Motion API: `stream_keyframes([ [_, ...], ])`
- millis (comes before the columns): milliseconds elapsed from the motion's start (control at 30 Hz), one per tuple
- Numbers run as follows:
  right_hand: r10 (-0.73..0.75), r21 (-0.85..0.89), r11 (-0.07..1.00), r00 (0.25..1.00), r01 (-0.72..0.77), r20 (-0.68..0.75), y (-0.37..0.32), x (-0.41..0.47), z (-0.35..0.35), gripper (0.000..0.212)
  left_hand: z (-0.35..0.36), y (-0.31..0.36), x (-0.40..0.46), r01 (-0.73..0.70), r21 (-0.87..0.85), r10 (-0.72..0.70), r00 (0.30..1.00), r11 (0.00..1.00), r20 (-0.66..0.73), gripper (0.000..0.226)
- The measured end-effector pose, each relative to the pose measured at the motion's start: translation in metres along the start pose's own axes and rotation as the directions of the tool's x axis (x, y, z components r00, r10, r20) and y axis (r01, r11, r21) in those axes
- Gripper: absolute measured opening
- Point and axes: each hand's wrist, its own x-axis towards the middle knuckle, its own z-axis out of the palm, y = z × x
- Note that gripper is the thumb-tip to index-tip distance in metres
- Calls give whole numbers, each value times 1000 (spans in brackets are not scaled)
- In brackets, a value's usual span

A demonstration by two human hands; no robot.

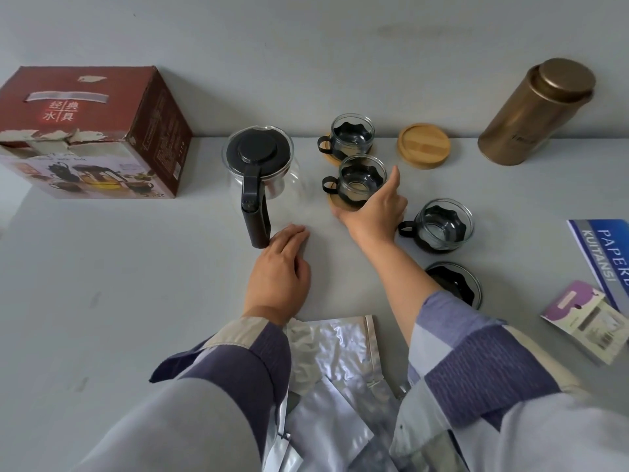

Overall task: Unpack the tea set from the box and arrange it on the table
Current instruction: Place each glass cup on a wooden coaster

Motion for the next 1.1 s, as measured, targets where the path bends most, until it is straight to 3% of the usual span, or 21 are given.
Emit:
stream_keyframes([
  [233, -4, -56, 998, 999, 6, 44, -5, -16, 1, 124, 1, -2, 0, -7, -6, 7, 1000, 1000, -3, 42],
  [400, 17, 63, 998, 995, -23, 98, -16, -16, -12, 124, 0, -2, 0, -6, -16, 6, 1000, 1000, 2, 42],
  [533, 166, 229, 949, 960, -218, 227, -28, -12, -48, 107, -1, -2, 0, -18, -7, 18, 1000, 1000, 5, 43],
  [633, 166, 276, 931, 950, -240, 266, -31, 4, -85, 88, -2, 0, 0, -32, 50, 30, 998, 998, 50, 41],
  [833, 30, 183, 979, 952, -90, 305, -4, 47, -137, 58, 0, 36, 6, 139, 145, -158, 980, 980, 125, 39],
  [1000, 35, 63, 996, 958, -56, 285, 52, 83, -147, 57, 27, 76, -6, -71, 128, 50, 986, 989, 161, 38],
  [1100, 18, -27, 1000, 959, -11, 284, 77, 101, -141, 64, 49, 94, -4, -90, 95, 73, 983, 991, 166, 44],
])
